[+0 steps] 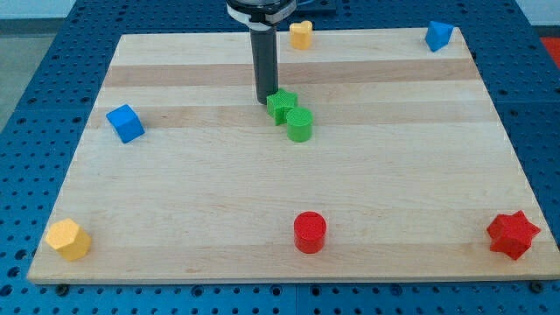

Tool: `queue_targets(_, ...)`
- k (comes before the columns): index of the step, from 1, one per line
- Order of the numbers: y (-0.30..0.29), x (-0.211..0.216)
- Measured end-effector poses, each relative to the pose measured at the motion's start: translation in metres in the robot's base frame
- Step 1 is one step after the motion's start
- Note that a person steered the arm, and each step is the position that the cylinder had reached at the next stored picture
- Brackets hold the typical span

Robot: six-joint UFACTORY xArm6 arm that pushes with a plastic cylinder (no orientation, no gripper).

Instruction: Place the red circle diagonally top left to the red star

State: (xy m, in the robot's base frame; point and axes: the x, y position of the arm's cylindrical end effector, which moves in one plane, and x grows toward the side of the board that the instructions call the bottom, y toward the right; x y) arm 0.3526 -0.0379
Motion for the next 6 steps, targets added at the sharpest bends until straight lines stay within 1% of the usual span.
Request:
queue_targets(3, -0.028, 0.001)
queue_targets(4, -0.051, 0.002)
queue_targets(6, -0.055, 0.045)
